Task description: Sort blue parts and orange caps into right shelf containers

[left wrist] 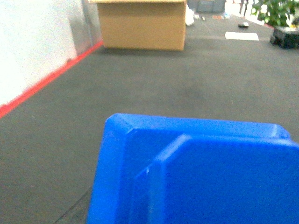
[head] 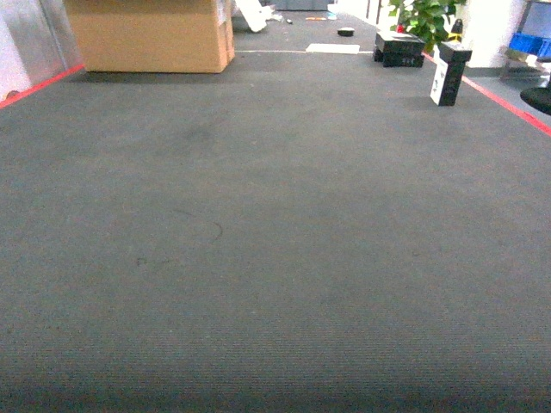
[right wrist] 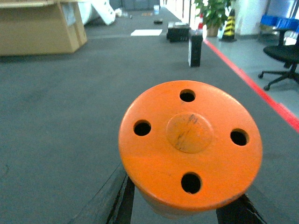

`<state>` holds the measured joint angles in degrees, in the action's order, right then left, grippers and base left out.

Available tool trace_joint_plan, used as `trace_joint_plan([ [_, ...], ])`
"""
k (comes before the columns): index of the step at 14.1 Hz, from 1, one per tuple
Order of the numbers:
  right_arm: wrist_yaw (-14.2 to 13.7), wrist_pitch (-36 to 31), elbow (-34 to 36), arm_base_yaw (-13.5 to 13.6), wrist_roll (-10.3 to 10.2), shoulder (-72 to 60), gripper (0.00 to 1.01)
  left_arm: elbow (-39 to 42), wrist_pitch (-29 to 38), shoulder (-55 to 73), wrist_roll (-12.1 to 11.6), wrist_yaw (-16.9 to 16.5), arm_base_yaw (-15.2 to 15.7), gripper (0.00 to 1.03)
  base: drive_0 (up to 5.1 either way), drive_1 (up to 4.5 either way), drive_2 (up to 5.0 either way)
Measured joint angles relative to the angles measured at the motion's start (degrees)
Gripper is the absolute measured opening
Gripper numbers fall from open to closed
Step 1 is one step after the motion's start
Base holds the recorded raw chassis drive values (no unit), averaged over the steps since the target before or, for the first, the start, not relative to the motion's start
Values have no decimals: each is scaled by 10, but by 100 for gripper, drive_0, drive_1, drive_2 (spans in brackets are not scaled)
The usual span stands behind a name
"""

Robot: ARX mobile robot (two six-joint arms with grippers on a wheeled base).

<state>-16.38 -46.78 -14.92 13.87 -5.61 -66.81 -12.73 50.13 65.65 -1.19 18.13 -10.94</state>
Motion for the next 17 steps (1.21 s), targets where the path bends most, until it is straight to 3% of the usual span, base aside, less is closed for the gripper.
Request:
trace_joint_plan([
  [1,-9,52,8,0,8,92,42,0,-48,-89,-8,20,-7,44,0,0,0],
  [4,-23,202,9,-1,24,348,42,0,-188,-324,-20,77,-68,44,0,0,0],
  [6,-36,236,9,-4,24,424,42,0,-216,-379,-24,101,-79,44,0,0,0],
  [9,-31,237,13,4,22,422,42,-2,-242,-382,-23,99,-98,44,0,0,0],
  [10,-28,252,11,3,23,422,42,-5,-264,-385,-20,92,-93,44,0,0,0],
  [11,21,343,-5,-17,34,437,42,-20,-353,-405,-9,31,-68,44,0,0,0],
  [12,54,393,-2,-35,40,454,42,-15,-403,-425,-2,-15,-43,44,0,0,0],
  [15,110,400,49,-80,47,492,42,32,-413,-467,8,-79,10,44,0,0,0],
  [16,154,398,59,-126,49,506,42,42,-414,-480,8,-94,22,44,0,0,0],
  [17,153,397,70,-144,50,516,42,52,-414,-494,8,-103,34,44,0,0,0],
])
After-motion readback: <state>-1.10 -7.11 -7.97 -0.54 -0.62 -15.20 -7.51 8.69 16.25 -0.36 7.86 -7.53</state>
